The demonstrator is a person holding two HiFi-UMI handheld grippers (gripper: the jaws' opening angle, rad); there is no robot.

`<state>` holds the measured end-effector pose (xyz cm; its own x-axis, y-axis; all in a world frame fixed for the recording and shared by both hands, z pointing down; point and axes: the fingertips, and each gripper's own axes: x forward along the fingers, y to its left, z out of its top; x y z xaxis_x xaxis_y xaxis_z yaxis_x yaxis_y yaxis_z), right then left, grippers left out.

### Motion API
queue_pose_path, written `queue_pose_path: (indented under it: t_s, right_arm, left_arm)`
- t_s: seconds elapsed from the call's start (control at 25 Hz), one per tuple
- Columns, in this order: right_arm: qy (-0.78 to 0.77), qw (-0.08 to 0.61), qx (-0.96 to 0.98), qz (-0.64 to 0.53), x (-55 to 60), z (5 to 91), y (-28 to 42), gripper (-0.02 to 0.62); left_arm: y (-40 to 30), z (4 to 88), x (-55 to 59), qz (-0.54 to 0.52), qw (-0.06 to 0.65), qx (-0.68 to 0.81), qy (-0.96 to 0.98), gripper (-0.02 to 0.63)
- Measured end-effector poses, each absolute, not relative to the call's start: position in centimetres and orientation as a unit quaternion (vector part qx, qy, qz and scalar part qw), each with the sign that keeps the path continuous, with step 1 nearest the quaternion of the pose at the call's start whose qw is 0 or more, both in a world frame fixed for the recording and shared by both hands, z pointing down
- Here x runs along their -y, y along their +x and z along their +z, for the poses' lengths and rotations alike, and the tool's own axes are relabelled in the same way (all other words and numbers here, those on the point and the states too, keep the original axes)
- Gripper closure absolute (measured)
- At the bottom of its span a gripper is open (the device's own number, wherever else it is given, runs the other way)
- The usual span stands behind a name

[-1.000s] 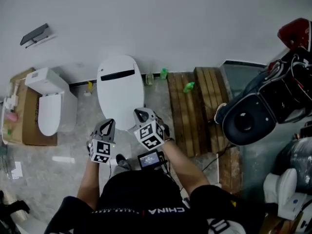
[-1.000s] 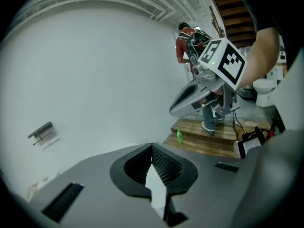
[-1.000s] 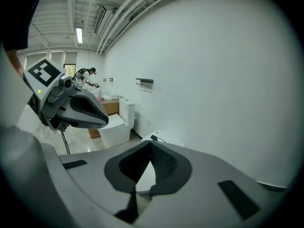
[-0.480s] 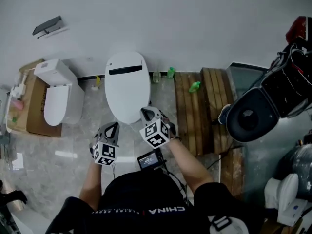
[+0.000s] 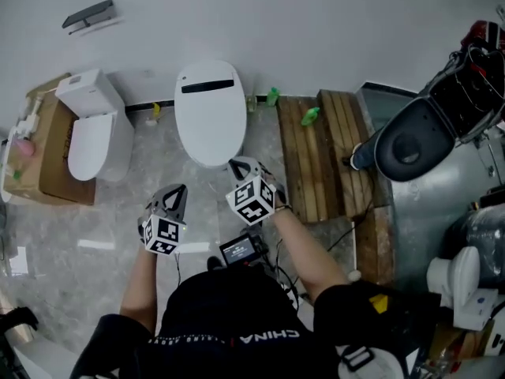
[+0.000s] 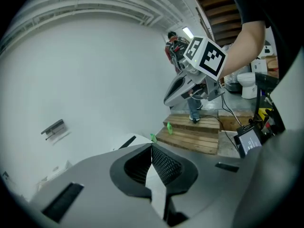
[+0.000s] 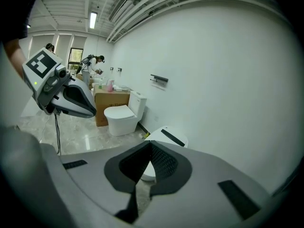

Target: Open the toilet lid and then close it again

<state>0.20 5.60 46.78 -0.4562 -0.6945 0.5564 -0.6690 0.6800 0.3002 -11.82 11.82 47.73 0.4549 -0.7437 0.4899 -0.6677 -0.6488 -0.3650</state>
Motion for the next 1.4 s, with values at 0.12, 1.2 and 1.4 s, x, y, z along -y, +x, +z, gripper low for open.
queue_pose_path:
  t_s: [0.12, 1.2, 1.4]
  right_arm:
    - [0.405, 0.346, 0.846, -0.020, -9.4, 47.0, -0.7, 0.581]
    - [0.388, 0.337, 0.858, -0.024, -16.3, 46.3, 5.5, 0.581]
    - [0.387, 0.331, 0.860, -0.027, -15.7, 45.8, 5.6, 0.581]
  left_arm:
    - [-12.7, 48.0, -15.2, -0.314, 0.060, -0.403, -0.857, 0.595]
    - [-3.7, 46.9, -20.9, -0.277, 0.008, -0.413, -0.867, 0.595]
    - [-3.4, 46.3, -20.3, -0.282, 0.023, -0.409, -0.867, 0.595]
